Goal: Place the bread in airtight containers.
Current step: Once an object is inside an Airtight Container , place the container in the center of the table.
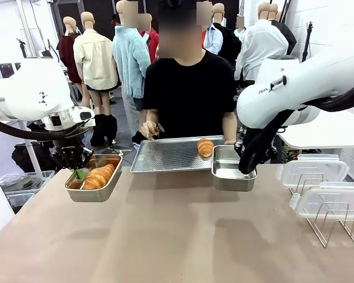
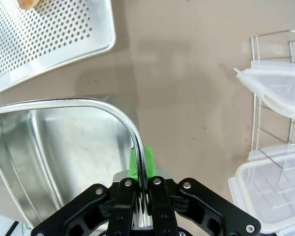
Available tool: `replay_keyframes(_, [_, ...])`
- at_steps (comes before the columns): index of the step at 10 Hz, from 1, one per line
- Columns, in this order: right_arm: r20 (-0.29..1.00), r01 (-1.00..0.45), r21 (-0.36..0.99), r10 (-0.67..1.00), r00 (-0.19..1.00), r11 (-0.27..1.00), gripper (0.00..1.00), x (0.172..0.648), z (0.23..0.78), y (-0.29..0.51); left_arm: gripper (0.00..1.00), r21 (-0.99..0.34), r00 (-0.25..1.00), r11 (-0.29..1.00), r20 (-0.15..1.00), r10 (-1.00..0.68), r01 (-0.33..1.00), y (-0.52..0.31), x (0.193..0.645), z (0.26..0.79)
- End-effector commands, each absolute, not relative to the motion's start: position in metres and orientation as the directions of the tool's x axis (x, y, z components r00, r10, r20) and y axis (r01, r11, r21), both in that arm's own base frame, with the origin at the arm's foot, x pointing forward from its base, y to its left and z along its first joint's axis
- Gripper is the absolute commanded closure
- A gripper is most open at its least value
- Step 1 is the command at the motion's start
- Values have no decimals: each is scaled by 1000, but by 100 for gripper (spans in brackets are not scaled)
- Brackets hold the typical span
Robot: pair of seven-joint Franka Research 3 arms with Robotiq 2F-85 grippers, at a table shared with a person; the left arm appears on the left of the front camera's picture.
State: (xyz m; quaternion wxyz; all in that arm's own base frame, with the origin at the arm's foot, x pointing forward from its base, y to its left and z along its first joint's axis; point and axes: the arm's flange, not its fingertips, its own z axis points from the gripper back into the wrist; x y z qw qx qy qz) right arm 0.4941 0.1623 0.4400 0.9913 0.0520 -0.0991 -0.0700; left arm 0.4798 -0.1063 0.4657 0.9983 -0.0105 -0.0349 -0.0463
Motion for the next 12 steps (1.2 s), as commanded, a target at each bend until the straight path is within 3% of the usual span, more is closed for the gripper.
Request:
replay_keyframes(1, [204,118,134,-144,968,984,100,494,443,163,100,-3,991,995,87,-100,101,-105,481,470])
replay_keyframes(12, [204,118,134,-144,968,984,100,494,443,163,100,-3,991,995,87,-100,101,-105,481,470])
